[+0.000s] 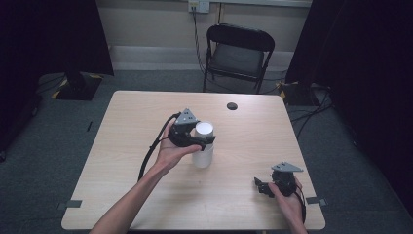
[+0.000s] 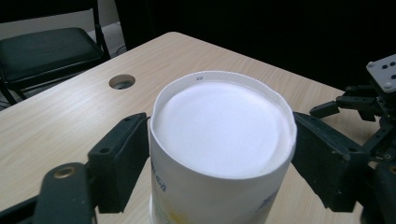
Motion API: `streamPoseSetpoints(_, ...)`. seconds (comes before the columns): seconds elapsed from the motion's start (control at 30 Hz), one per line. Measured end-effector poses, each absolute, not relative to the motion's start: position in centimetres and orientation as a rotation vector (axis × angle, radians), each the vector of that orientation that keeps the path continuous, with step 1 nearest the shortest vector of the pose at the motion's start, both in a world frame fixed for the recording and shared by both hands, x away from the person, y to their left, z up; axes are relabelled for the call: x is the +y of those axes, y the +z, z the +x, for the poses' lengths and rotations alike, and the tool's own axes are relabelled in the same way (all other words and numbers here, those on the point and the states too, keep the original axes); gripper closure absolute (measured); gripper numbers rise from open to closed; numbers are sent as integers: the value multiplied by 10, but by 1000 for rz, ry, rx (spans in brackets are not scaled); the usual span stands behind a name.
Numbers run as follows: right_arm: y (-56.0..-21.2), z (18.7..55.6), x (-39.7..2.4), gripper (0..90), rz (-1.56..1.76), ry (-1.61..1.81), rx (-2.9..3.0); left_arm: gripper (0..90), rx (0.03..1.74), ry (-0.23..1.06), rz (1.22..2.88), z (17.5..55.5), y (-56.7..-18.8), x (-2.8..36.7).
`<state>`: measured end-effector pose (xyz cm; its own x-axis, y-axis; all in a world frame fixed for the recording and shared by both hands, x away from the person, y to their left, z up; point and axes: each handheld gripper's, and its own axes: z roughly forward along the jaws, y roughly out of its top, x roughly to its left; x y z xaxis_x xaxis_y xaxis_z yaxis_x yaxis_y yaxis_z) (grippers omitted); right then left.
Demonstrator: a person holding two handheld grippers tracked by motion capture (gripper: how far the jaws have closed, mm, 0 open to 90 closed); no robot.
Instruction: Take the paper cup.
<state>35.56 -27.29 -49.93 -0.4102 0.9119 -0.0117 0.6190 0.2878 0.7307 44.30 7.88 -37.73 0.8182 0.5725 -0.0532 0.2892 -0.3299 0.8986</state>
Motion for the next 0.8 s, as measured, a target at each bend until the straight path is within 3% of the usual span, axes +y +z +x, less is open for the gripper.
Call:
streamPoseSetpoints(0.13, -499, 356, -273, 107, 1371, 917, 2133, 280, 643, 334, 1927, 443, -378, 78)
streamPoseSetpoints(0.8, -499, 356, -273, 107, 1371, 917, 2133, 328, 644, 357, 1945, 443, -374, 77)
